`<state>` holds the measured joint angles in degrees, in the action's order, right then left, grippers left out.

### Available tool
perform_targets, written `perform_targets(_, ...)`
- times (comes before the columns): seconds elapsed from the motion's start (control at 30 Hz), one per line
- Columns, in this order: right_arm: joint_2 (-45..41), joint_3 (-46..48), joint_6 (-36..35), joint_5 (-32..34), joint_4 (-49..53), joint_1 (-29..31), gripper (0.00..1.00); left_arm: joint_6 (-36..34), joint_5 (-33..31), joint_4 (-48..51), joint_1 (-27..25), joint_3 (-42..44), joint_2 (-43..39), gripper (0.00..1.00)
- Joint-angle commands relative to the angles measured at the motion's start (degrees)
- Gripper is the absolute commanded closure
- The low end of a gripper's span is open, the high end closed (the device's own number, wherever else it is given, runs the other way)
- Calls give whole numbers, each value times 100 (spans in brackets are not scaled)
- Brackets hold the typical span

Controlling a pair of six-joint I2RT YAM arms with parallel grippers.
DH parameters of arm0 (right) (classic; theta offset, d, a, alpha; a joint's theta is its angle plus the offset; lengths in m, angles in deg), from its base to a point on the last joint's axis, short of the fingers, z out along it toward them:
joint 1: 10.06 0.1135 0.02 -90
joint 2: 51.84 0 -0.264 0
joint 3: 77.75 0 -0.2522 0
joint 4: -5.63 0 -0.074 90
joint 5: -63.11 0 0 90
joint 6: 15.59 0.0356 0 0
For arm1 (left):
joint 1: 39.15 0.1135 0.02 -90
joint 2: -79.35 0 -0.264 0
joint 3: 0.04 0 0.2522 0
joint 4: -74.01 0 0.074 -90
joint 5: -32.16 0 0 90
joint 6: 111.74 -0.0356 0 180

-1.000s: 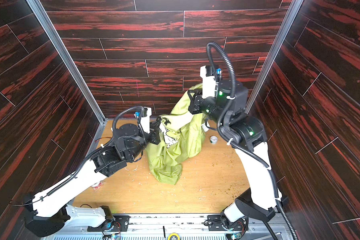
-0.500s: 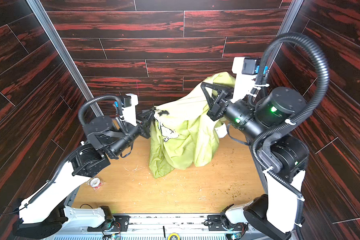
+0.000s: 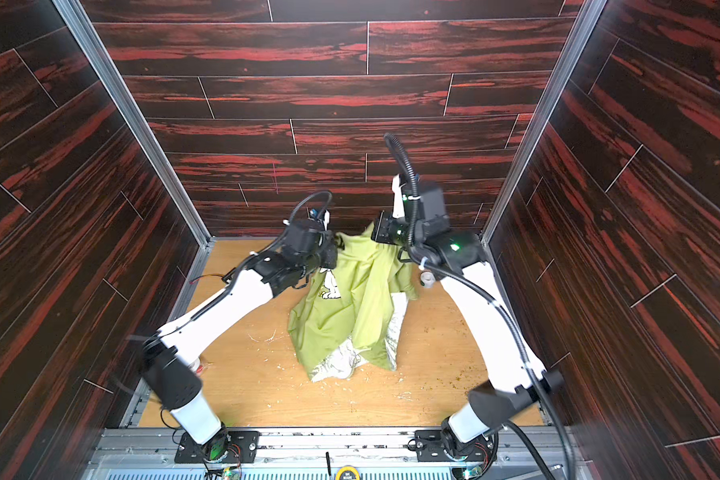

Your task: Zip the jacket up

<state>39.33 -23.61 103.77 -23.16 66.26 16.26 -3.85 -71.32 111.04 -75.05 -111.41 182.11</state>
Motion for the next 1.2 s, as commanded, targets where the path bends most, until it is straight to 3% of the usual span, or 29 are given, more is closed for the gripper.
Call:
perform_targets(0.0, 367, 325, 456, -675, -477, -718, 98, 393, 118, 250, 405, -349, 434, 100)
perform_targets(0.1, 1102, 275, 470, -1056, -505, -1072, 73, 659, 99, 734, 762, -928, 1161, 96)
perform_targets(0.17, 1397, 163, 400, -1000, -428, -1125, 63, 800, 149, 1145, 965, -1214, 1486, 67)
perform_targets(0.2, 1454, 157, 371, -951, -416, -1130, 59, 819, 178, 1235, 1018, -1264, 1538, 59)
perform_targets(0.27, 1397, 276, 329, -902, -476, -1137, 52, 756, 301, 1365, 1059, -1216, 1461, 46)
perform_targets(0.33, 1222, 498, 292, -764, -560, -1138, 46, 660, 397, 1218, 1051, -951, 1224, 41)
perform_targets(0.57, 329, 1795, 187, -622, -716, -1125, 42, 526, 568, 834, 822, 528, -143, 35)
perform_targets(0.73, -434, 3715, 379, -806, -1232, -1123, 41, 134, 554, 690, 20, 1782, -995, 31)
perform_targets(0.93, -550, 5366, 754, -1219, -2102, -1016, 40, 204, 328, 519, -734, 2587, -854, 30)
perform_targets(1.07, -355, 5705, 943, -1401, -2569, -948, 41, 267, 283, 331, -840, 2743, -667, 31)
perform_targets(1.17, -82, 5629, 975, -1422, -2726, -944, 47, 274, 301, 201, -842, 2838, -576, 31)
